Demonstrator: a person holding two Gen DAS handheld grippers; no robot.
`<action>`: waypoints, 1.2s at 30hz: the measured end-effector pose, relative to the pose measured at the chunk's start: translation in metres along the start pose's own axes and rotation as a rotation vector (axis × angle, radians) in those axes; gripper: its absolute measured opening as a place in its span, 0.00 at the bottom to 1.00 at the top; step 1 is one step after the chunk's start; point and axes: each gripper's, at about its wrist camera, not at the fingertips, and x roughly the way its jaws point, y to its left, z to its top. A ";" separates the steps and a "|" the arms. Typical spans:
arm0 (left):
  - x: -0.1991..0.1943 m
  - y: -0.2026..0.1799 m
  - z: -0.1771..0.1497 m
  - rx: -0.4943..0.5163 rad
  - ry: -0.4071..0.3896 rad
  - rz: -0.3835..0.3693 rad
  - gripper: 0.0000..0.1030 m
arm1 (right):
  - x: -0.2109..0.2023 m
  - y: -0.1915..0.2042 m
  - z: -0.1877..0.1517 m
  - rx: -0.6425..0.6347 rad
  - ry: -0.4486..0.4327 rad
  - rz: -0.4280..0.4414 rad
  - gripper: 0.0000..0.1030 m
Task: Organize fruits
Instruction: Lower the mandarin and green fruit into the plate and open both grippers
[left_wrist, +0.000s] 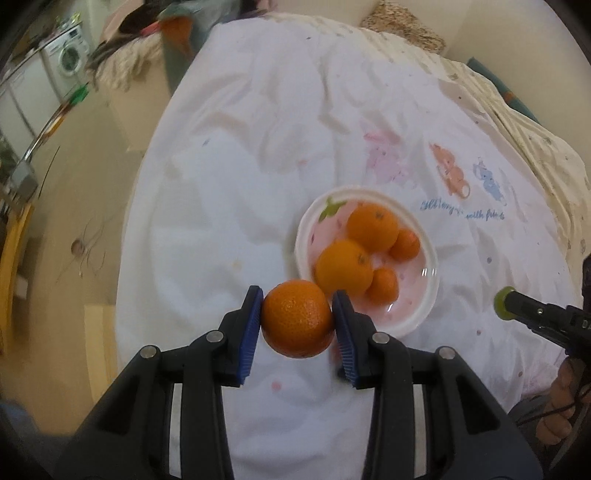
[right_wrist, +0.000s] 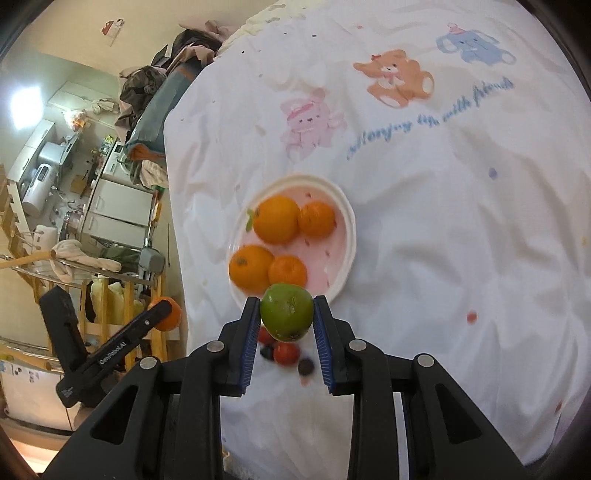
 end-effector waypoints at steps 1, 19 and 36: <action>0.004 -0.004 0.009 0.012 -0.002 -0.002 0.33 | 0.004 0.000 0.007 -0.004 0.002 0.000 0.29; 0.097 -0.032 0.062 0.075 0.078 -0.014 0.33 | 0.090 -0.014 0.057 -0.040 0.120 -0.044 0.30; 0.125 -0.033 0.065 0.043 0.122 0.005 0.34 | 0.112 -0.022 0.051 -0.073 0.157 -0.086 0.31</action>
